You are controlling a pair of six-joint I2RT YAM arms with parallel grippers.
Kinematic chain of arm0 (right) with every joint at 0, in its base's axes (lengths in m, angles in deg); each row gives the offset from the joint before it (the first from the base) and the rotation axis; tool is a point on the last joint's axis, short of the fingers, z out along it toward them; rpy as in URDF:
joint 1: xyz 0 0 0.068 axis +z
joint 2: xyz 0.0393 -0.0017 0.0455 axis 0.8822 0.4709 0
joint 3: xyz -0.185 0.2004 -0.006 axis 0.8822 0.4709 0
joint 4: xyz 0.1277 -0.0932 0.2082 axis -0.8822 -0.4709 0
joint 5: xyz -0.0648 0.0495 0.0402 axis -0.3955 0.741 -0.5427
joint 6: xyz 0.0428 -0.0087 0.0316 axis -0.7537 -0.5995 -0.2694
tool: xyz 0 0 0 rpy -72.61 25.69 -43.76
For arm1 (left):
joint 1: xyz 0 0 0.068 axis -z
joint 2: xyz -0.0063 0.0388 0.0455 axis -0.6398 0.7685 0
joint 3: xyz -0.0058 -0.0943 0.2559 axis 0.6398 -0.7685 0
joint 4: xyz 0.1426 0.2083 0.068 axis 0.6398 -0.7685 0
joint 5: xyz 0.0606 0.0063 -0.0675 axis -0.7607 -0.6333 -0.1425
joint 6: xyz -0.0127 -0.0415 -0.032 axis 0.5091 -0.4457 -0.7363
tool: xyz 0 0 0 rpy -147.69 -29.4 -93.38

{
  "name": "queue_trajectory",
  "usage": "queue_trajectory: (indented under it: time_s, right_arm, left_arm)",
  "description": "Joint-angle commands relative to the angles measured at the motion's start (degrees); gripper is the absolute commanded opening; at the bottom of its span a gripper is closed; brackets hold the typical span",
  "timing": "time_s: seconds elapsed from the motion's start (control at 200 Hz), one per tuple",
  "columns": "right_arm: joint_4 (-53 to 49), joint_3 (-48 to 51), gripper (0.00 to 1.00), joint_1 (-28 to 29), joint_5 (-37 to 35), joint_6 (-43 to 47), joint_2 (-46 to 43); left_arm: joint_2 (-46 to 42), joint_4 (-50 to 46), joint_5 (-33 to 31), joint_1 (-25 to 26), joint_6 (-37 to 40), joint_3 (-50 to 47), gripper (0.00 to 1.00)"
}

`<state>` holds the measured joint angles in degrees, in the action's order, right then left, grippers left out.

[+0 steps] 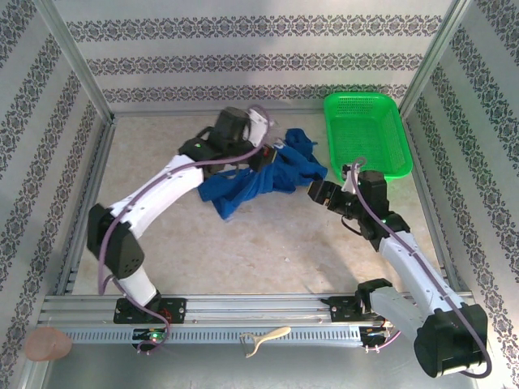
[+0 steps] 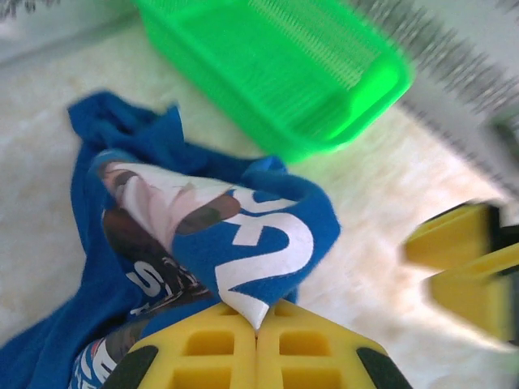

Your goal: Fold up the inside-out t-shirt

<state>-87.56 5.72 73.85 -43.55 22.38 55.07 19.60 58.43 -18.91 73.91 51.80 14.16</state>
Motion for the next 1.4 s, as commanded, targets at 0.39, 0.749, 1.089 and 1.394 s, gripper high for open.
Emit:
queue_trajectory:
  time_s: [0.39,0.749,1.089,1.394]
  right_arm:
    - [6.23,-3.77,0.71,9.83,-1.39,14.24,2.93]
    - [7.96,-8.02,0.69,14.40,-9.69,17.53,12.58]
    - [7.53,-14.50,0.62,12.51,-5.76,19.50,19.55]
    - [8.37,-15.25,0.56,11.22,-3.39,17.51,19.36]
  left_arm:
    - [-5.84,6.97,19.37,-0.82,-11.80,-5.52,0.00]
    - [-7.26,10.48,25.49,-0.90,-15.96,-4.88,0.00]
    - [-12.84,24.64,33.10,-7.42,-28.66,-12.52,0.00]
    - [-13.40,31.10,37.54,-9.16,-32.72,-15.54,0.00]
